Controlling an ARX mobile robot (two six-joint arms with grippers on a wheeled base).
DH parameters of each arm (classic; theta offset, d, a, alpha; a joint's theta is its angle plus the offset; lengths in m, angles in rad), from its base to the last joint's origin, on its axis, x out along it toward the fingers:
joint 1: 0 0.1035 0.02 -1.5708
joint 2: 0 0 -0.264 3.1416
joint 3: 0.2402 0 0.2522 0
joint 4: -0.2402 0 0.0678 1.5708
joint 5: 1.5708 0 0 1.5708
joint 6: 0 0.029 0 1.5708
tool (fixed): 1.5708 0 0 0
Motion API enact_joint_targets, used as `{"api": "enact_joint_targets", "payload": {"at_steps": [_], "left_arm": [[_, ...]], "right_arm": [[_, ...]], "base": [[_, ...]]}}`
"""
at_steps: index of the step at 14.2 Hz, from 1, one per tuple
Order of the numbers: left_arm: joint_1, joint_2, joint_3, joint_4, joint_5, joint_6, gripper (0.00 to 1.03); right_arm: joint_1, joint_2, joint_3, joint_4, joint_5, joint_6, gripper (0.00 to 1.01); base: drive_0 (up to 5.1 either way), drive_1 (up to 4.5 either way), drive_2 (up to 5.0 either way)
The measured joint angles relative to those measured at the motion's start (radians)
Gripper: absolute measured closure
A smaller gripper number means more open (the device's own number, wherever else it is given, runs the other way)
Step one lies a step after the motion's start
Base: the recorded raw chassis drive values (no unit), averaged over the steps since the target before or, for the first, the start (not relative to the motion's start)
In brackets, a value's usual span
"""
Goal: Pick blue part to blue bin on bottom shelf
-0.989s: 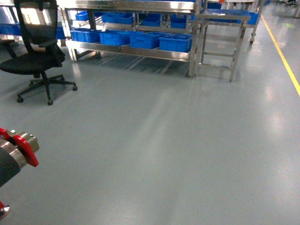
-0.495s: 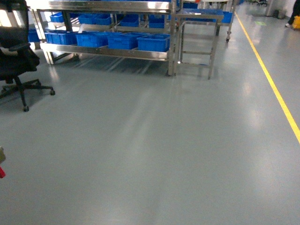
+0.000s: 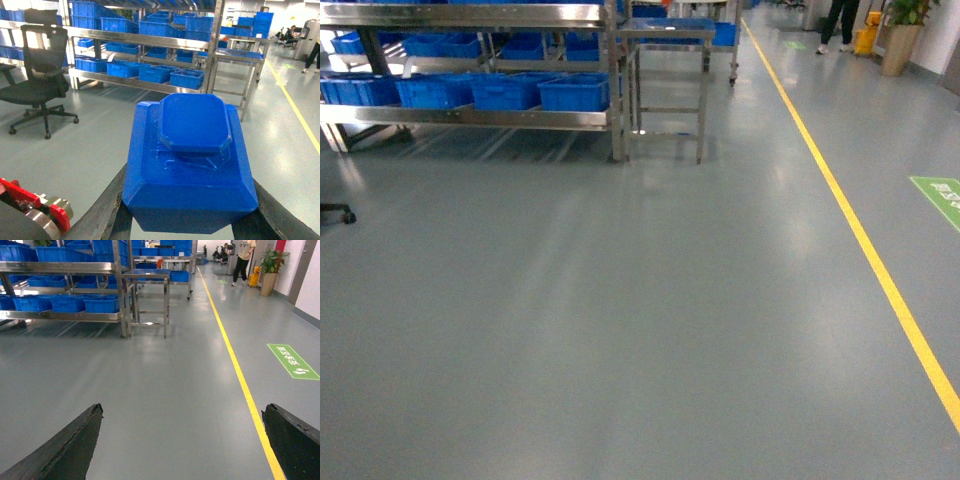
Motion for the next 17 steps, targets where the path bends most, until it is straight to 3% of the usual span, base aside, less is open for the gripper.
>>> {"api": "enact_joint_targets", "payload": {"at_steps": [4,17], "left_arm": [[-0.001,0.001,0.0,0.0,0.0,0.0,0.6],[0.0,0.0,0.0,0.0,-0.001,0.0,0.6]], "right_arm": [[0.0,0.0,0.0,0.0,0.0,0.0,0.03],[0.0,0.0,0.0,0.002,0.0,0.0,0.03]], "base": [[-0.3,-0.27,-0.3],[0.0,4.19,-4.3]]}}
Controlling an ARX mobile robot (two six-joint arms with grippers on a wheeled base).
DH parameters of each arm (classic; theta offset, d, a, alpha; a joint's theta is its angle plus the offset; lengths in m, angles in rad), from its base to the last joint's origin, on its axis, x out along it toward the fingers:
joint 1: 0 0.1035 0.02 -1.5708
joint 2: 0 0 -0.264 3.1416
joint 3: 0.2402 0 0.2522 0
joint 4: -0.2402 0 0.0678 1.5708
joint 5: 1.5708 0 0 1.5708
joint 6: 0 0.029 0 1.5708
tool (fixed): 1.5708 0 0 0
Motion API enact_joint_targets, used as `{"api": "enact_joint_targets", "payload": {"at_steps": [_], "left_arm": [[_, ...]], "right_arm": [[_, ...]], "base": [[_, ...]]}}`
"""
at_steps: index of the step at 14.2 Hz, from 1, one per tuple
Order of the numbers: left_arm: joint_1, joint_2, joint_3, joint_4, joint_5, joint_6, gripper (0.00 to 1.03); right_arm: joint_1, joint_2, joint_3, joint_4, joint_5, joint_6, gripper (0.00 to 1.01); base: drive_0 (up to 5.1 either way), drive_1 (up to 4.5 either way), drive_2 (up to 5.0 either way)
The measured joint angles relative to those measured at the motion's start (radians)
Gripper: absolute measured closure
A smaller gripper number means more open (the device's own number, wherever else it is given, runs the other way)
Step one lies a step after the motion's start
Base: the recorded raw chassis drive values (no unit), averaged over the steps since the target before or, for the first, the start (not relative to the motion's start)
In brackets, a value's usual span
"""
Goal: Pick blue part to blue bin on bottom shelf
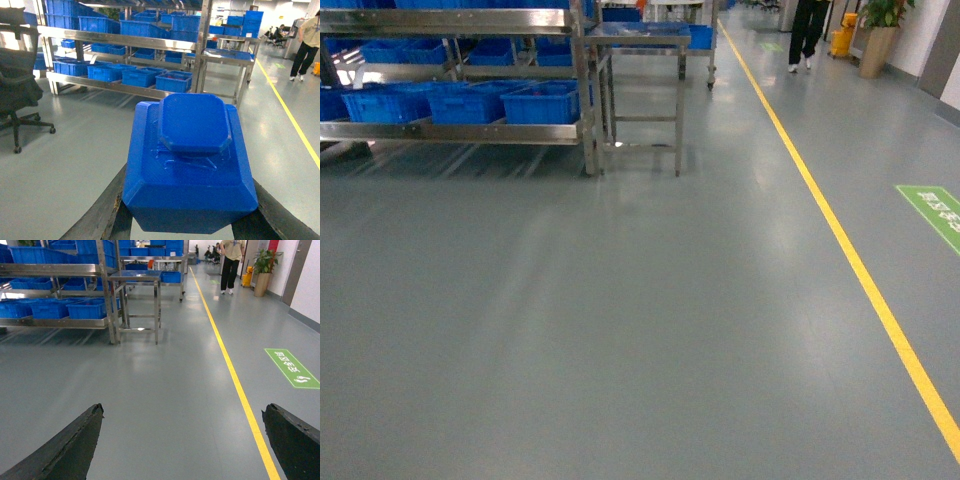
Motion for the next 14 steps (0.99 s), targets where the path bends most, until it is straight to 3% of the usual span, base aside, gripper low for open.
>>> {"api": "enact_joint_targets", "payload": {"at_steps": [14], "left_arm": [[-0.001,0.002,0.0,0.0,0.0,0.0,0.6]], "right_arm": [[0.0,0.0,0.0,0.004,-0.001,0.0,0.03]], "base": [[0.0,4.23,-4.3]]}}
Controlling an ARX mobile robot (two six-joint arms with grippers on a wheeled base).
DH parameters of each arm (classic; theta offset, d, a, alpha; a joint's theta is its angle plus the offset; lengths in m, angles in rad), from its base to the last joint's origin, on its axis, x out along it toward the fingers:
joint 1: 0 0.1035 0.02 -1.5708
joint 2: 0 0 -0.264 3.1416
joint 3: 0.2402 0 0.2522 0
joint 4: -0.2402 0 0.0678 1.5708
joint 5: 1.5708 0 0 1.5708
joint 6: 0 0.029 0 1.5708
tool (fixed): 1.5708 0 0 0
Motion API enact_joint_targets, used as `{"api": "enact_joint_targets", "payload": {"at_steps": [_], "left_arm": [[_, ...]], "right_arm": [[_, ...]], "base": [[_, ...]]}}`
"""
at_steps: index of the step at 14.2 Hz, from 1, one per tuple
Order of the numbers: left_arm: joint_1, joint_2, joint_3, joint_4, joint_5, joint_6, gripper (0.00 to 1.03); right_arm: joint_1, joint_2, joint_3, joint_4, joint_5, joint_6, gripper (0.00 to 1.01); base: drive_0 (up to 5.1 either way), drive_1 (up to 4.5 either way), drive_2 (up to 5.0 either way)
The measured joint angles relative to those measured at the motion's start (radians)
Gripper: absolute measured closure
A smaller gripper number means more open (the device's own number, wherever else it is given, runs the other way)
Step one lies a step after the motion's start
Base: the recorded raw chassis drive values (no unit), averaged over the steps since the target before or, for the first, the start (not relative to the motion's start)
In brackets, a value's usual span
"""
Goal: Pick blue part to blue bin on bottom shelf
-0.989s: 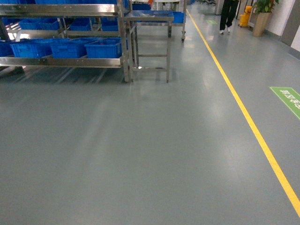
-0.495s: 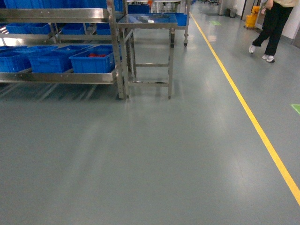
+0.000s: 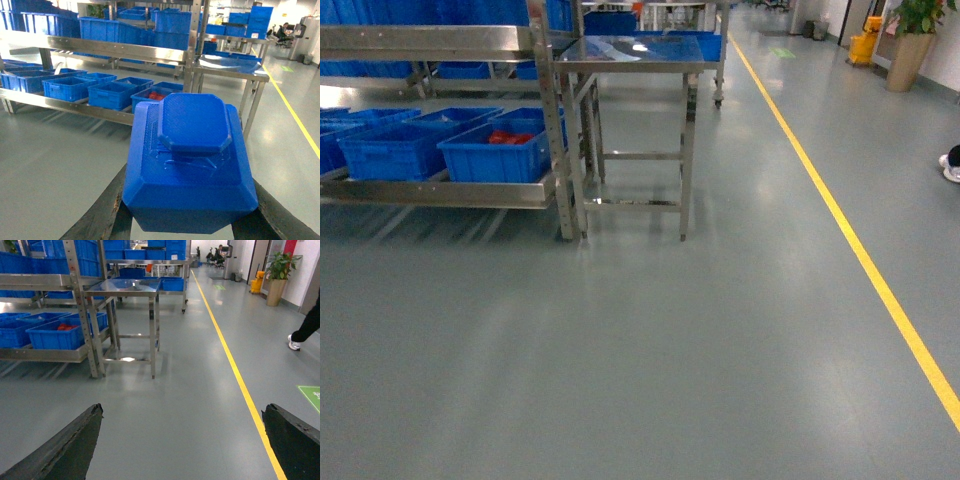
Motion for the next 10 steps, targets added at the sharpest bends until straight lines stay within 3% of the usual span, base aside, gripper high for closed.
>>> {"api": "enact_joint_targets", "payload": {"at_steps": [10], "left_arm": [[0.002,0.0,0.0,0.001,0.0,0.0,0.6]], "right_arm": [[0.0,0.0,0.0,-0.006,0.001,0.0,0.03]], "base": [[0.0,4.21,-4.3]]}}
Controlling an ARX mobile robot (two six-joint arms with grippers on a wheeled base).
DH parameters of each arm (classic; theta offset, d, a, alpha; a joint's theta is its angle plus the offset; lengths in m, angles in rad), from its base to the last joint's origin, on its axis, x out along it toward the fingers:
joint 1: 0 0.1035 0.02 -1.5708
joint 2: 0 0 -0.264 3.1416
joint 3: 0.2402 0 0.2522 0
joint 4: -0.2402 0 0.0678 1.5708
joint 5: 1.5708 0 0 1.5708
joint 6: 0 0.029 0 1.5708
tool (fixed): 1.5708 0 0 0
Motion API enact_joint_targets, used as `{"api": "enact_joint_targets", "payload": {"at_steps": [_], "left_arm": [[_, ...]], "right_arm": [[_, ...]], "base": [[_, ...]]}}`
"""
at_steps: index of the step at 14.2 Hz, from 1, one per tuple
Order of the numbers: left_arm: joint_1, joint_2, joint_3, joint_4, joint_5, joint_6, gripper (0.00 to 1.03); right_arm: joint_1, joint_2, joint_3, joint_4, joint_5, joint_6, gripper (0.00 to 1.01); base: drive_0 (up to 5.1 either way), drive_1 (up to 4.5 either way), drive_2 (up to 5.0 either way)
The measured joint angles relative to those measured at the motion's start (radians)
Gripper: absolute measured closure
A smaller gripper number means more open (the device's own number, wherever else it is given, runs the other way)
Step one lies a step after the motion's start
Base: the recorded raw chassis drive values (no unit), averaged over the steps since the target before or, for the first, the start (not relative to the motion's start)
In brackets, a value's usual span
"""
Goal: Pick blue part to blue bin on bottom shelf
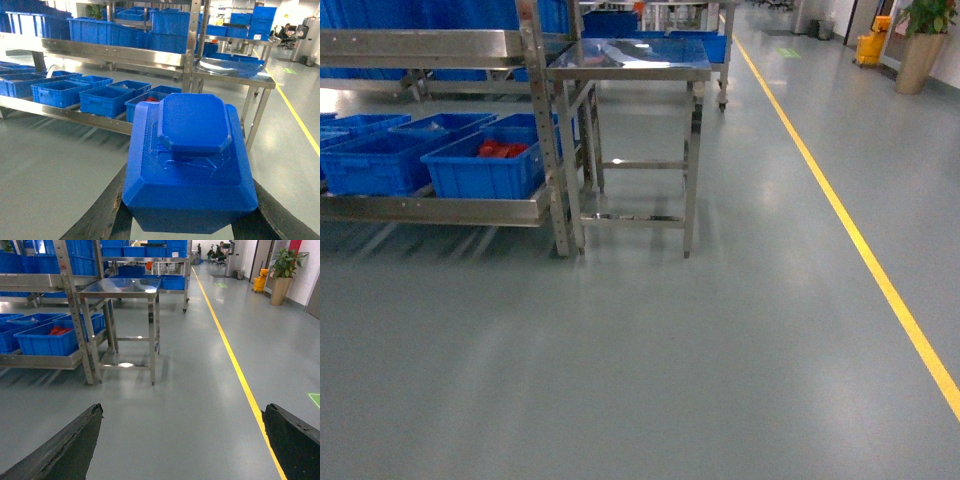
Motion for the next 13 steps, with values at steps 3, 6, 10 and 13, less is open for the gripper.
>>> {"api": "enact_joint_targets", "payload": {"at_steps": [3,6,10,13], "left_arm": [[0.0,0.002,0.0,0.001,0.001,0.0,0.6],[-0.002,0.0,0.0,0.0,0.0,0.0,0.6],[-0.002,0.0,0.0,0.002,0.0,0.0,0.6],[-0.002,0.0,0.0,-0.002,0.001,0.0,0.6]], "right_arm": [[0.0,0.0,0.0,0.005,0.0,0.0,0.03],[0.0,0.0,0.0,0.0,0.0,0.0,0.03],[0.0,0.0,0.0,0.005,0.0,0.0,0.03],[0.0,0.0,0.0,-0.002,0.0,0.0,0.03]], "base": [[0.0,4.22,-4.3],[0.1,4.33,-4.2],[0.0,4.24,-4.3],[0.0,4.26,-4.3]]}}
